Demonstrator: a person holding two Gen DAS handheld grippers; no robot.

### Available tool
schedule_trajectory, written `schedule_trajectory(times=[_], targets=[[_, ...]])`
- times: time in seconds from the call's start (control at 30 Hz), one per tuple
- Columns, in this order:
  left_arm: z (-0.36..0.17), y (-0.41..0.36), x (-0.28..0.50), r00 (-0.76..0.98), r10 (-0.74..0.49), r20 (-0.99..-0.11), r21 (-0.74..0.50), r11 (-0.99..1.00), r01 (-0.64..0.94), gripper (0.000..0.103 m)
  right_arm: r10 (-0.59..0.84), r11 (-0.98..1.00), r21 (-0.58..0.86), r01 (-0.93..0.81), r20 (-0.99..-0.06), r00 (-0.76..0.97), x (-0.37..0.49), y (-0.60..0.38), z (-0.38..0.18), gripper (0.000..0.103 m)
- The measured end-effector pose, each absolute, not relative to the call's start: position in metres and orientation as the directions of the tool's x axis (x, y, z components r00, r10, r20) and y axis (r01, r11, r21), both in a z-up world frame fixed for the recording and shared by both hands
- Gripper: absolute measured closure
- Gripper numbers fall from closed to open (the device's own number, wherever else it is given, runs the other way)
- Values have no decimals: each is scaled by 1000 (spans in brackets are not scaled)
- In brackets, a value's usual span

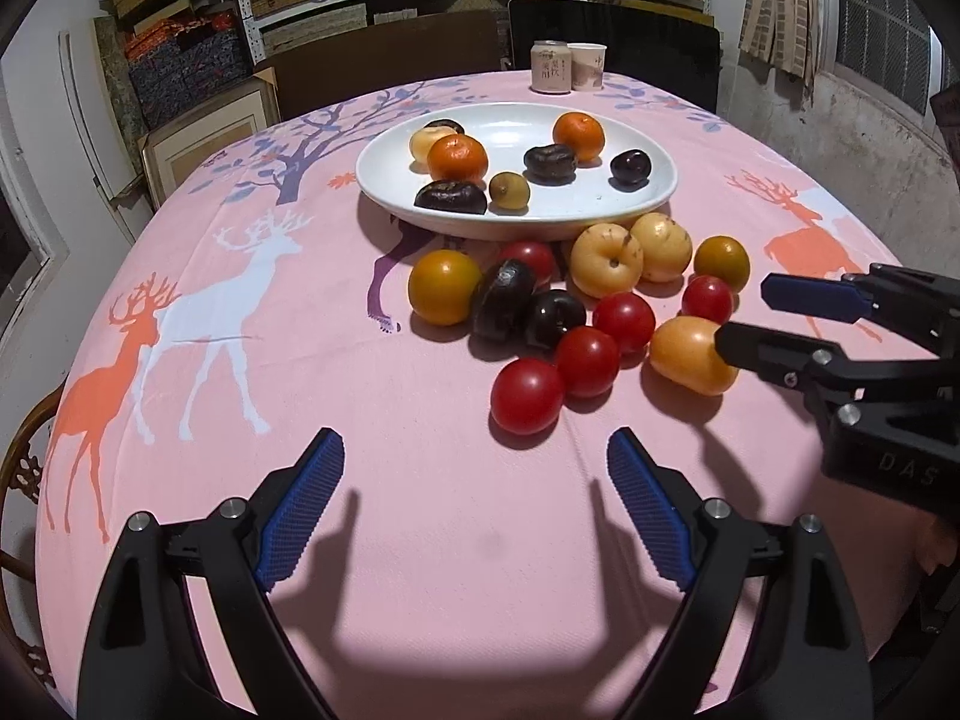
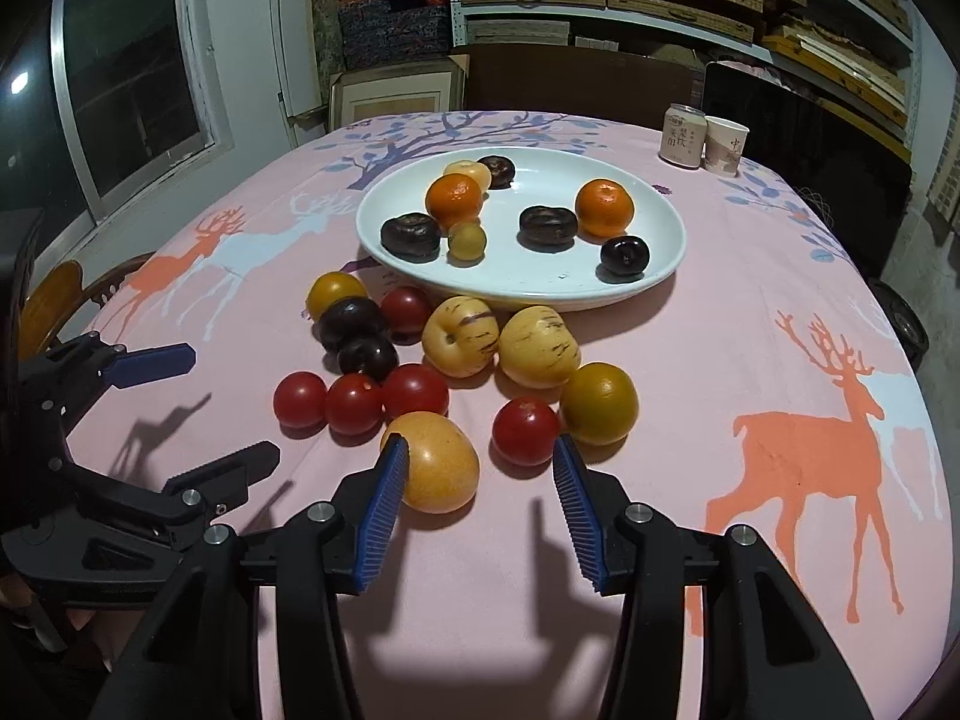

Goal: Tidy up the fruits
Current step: 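Grasp a red tomato with the left gripper while the right grasps a large yellow fruit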

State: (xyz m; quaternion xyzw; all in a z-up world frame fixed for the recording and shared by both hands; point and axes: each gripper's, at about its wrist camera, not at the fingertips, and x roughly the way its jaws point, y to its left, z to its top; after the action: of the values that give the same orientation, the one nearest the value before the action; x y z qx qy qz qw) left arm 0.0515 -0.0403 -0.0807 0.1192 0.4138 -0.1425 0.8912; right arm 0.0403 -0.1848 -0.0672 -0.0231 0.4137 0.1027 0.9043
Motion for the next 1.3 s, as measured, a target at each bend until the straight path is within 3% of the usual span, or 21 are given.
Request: schedule_trajectory(times=[0.5, 0.57, 0.9, 1.07, 1.3], targets=[[-87, -39, 45, 620, -119, -776, 152, 918, 366, 16, 246, 960, 126, -249, -803, 543, 51, -163, -90, 53], [-88, -41, 46, 618, -115, -778, 157, 917, 367, 16, 238, 962, 118, -247, -807, 540, 53, -161, -94, 60], [-86, -49, 63, 617, -125, -777, 138, 922, 362, 16, 225, 974, 146, -174, -727, 649, 32, -197, -73, 60], [-91, -53, 78, 595, -136, -792, 112, 926, 361, 17, 216, 976, 181, -120, -748, 628, 35, -217, -87, 60], [-98, -60, 84, 571, -132, -811, 118, 917, 381, 35, 209, 978, 153, -143, -748, 629, 34, -210, -90, 60]])
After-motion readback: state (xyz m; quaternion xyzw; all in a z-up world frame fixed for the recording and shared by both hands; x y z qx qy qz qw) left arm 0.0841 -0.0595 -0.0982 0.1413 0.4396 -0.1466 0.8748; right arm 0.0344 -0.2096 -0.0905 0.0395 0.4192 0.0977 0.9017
